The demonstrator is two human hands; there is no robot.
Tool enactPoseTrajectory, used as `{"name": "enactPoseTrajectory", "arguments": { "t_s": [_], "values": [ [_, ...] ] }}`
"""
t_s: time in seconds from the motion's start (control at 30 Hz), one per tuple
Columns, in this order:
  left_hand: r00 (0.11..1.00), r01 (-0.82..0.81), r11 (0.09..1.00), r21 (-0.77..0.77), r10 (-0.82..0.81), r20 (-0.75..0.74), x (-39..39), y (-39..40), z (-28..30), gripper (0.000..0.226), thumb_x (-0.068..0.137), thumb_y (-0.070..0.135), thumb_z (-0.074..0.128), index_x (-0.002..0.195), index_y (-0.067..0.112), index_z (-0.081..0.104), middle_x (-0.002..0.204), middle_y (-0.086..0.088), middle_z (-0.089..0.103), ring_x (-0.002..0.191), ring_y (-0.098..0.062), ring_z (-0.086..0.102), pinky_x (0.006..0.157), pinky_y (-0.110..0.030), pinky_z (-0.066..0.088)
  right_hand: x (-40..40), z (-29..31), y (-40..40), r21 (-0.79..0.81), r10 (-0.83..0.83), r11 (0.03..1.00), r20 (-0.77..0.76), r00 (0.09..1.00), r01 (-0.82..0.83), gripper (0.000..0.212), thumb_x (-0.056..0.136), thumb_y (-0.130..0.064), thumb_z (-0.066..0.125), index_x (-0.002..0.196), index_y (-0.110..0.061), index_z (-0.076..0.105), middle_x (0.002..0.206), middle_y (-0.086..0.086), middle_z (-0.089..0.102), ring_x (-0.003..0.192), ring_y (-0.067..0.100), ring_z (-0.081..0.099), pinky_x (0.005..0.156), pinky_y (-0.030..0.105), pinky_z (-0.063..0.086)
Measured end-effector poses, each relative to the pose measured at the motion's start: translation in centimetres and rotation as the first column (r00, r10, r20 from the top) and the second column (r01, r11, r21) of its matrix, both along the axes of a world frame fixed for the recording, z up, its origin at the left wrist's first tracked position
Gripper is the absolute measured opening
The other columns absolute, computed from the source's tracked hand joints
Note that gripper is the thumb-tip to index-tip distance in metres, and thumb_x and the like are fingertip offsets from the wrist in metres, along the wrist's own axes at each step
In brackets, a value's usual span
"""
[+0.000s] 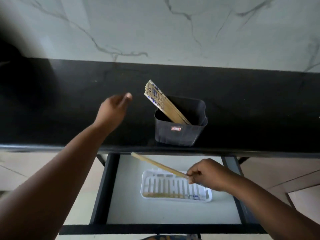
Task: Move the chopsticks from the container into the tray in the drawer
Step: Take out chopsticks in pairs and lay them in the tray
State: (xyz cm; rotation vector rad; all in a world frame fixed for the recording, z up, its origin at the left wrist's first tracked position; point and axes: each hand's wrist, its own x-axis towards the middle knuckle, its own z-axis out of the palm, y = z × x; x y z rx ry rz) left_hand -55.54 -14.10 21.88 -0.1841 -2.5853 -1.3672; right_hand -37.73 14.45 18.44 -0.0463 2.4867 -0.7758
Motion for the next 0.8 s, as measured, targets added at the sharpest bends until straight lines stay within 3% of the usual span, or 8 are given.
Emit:
{"name": "enactPoseTrajectory", "arguments": {
  "t_s": [0.07, 0.1, 0.17, 0.27, 0.4, 0.5, 0.63, 0.8],
  "values": [
    [0.997, 0.077, 0.942, -0.326, -0.072, 0.028, 0.1, 0.2, -3.8, 0.040, 0.092, 0.051, 0.053, 0.115, 0.022, 0.067, 0.118, -0.007, 0.067, 0.114, -0.021, 0.058, 0.094, -0.036, 0.043, 0.2, -3.2, 0.7, 0.138, 0.062, 0.988, 0.077, 0.995, -0.072, 0.016, 0.082, -0.023, 0.064, 0.069, -0.028, 0.072, 0.075, -0.009, 0.069, 0.063, -0.001, 0.058, 0.057, 0.020, 0.042],
    [0.992, 0.113, 0.884, -0.454, -0.074, 0.102, 0.4, 0.4, -5.5, 0.052, 0.093, 0.052, 0.050, 0.134, 0.019, 0.054, 0.144, -0.010, 0.049, 0.137, -0.026, 0.038, 0.111, -0.042, 0.029, 0.2, -4.6, 0.9, 0.189, 0.068, 0.978, 0.111, 0.991, -0.088, 0.020, 0.081, -0.018, 0.060, 0.066, -0.026, 0.069, 0.080, -0.008, 0.071, 0.068, 0.004, 0.061, 0.059, 0.022, 0.044],
    [0.975, 0.151, 0.754, -0.639, -0.006, 0.223, 1.3, 0.8, -8.2, 0.072, 0.093, 0.063, 0.034, 0.151, 0.021, 0.025, 0.162, -0.005, 0.015, 0.149, -0.027, 0.004, 0.118, -0.048, 0.006, -0.1, -7.0, 1.0, 0.290, 0.080, 0.950, 0.141, 0.987, -0.118, 0.019, 0.079, -0.008, 0.054, 0.073, -0.015, 0.071, 0.089, 0.000, 0.075, 0.080, 0.017, 0.067, 0.065, 0.026, 0.049],
    [0.985, 0.120, 0.675, -0.728, 0.011, 0.173, 2.2, 0.9, -10.2, 0.076, 0.091, 0.068, 0.015, 0.154, 0.025, 0.010, 0.163, -0.002, 0.004, 0.149, -0.023, -0.003, 0.119, -0.047, -0.001, -0.7, -9.7, 0.6, 0.396, 0.130, 0.900, 0.155, 0.979, -0.182, 0.016, 0.078, 0.003, 0.049, 0.072, -0.003, 0.063, 0.076, 0.008, 0.068, 0.078, 0.026, 0.065, 0.082, 0.030, 0.052],
    [0.989, 0.118, 0.652, -0.749, -0.008, 0.148, 1.7, 0.7, -10.0, 0.076, 0.089, 0.069, 0.014, 0.153, 0.029, 0.009, 0.163, 0.000, 0.004, 0.149, -0.022, -0.002, 0.119, -0.048, 0.000, -1.1, -11.9, -0.6, 0.475, 0.179, 0.846, 0.171, 0.969, -0.240, 0.038, 0.081, 0.005, 0.048, 0.056, -0.018, 0.032, 0.059, -0.003, 0.035, 0.069, 0.021, 0.043, 0.075, 0.020, 0.045],
    [0.990, 0.110, 0.656, -0.747, -0.009, 0.138, 1.9, 0.7, -10.1, 0.075, 0.090, 0.070, 0.015, 0.154, 0.030, 0.009, 0.163, 0.000, 0.004, 0.149, -0.022, -0.002, 0.119, -0.047, 0.000, -1.4, -13.0, -0.7, 0.452, 0.148, 0.858, 0.241, 0.959, -0.246, 0.029, 0.088, -0.002, 0.047, 0.065, -0.019, 0.041, 0.076, 0.001, 0.043, 0.075, 0.018, 0.042, 0.059, 0.021, 0.039],
    [0.991, 0.104, 0.659, -0.745, -0.009, 0.131, 1.7, 0.6, -10.2, 0.076, 0.089, 0.071, 0.014, 0.153, 0.031, 0.009, 0.163, 0.001, 0.004, 0.149, -0.022, -0.002, 0.119, -0.047, 0.000, -1.3, -13.5, -0.2, 0.404, 0.218, 0.861, 0.258, 0.941, -0.310, 0.009, 0.090, -0.014, 0.050, 0.086, -0.023, 0.051, 0.091, 0.002, 0.054, 0.081, 0.021, 0.048, 0.080, 0.029, 0.047],
    [0.993, 0.096, 0.666, -0.740, -0.011, 0.119, 1.8, 0.6, -10.3, 0.078, 0.087, 0.072, 0.012, 0.153, 0.031, 0.010, 0.163, 0.001, 0.005, 0.149, -0.022, -0.001, 0.119, -0.048, 0.000, -1.6, -14.1, 0.2, 0.426, 0.172, 0.862, 0.263, 0.949, -0.274, 0.013, 0.088, -0.013, 0.050, 0.080, -0.023, 0.053, 0.085, 0.000, 0.053, 0.080, 0.020, 0.050, 0.077, 0.022, 0.043]
  ]
}}
